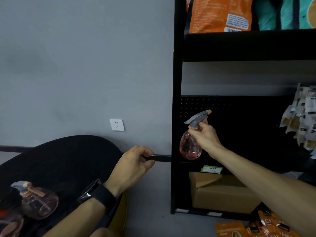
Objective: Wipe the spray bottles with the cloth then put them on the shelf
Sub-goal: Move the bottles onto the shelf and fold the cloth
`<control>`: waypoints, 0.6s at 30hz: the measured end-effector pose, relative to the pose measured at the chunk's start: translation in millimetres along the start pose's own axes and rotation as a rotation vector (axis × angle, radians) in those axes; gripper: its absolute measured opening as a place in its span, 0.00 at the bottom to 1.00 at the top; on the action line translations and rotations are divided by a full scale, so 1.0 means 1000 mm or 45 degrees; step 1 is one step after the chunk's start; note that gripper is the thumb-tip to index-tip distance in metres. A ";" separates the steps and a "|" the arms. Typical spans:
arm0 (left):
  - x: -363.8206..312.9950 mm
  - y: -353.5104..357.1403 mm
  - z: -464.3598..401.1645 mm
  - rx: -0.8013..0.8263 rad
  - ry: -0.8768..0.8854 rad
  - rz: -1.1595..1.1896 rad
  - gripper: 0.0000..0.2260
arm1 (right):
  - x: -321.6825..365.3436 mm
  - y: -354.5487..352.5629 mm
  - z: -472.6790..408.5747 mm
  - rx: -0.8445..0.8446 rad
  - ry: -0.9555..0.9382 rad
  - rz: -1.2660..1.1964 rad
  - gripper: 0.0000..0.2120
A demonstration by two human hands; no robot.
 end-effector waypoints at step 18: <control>-0.001 -0.020 0.007 -0.033 -0.012 -0.007 0.08 | -0.001 0.002 0.018 0.116 0.130 0.126 0.15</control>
Point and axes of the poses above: each hand's wrist, its own z-axis away from the middle knuckle, its own y-axis out of the palm, x = y × z, the point moved 7 cm from there along -z, towards the middle knuckle, and after that the axes turned 14 degrees about -z, right-handed, at the moved point
